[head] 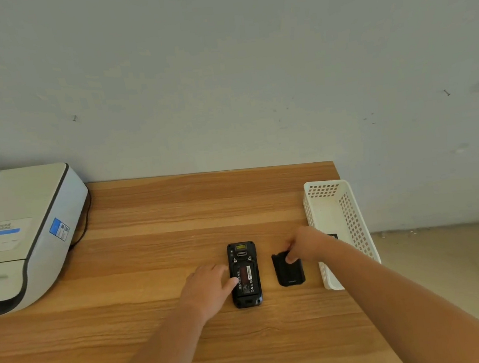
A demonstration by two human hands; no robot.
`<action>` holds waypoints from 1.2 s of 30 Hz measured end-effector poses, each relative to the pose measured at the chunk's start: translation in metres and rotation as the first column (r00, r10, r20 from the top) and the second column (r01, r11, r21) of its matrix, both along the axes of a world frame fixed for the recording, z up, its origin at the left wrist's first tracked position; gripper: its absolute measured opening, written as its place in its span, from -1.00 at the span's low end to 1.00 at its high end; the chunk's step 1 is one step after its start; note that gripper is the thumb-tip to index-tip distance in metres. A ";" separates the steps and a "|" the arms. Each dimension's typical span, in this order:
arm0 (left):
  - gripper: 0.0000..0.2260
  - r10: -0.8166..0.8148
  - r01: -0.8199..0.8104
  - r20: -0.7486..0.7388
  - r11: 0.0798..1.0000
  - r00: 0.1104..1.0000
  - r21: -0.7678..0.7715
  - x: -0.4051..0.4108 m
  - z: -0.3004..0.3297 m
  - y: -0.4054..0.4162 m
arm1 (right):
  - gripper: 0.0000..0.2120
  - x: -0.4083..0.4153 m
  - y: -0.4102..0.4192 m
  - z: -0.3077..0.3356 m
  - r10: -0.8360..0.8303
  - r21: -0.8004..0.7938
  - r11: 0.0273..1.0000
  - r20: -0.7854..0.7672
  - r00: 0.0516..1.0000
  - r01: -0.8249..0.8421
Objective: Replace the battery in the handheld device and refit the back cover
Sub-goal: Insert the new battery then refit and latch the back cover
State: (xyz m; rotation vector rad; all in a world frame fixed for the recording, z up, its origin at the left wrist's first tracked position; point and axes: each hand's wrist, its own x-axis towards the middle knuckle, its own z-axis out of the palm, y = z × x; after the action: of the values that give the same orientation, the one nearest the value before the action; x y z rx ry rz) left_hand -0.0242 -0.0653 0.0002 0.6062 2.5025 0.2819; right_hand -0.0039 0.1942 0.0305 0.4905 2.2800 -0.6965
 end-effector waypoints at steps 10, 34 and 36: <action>-0.53 0.126 -0.128 0.045 0.991 0.991 0.038 -0.004 0.001 -0.020 | -0.72 -0.031 -0.044 0.017 -0.245 -0.401 0.897 -0.106 0.964 0.184; -0.71 0.151 -0.163 0.129 0.983 0.980 0.087 -0.010 -0.010 -0.020 | -0.67 -0.027 -0.075 -0.031 -0.132 -0.264 0.958 -0.065 0.989 0.110; -0.70 0.150 -0.161 0.126 0.984 0.981 0.083 -0.011 -0.011 -0.018 | -0.68 -0.024 -0.074 -0.033 -0.130 -0.259 0.960 -0.082 0.988 0.105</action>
State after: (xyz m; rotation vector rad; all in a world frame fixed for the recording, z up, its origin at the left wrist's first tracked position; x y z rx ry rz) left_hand -0.0352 -0.0830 -0.0109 0.4172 2.4345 0.4814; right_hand -0.0284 0.1199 -0.0022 0.4808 2.2219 -1.0777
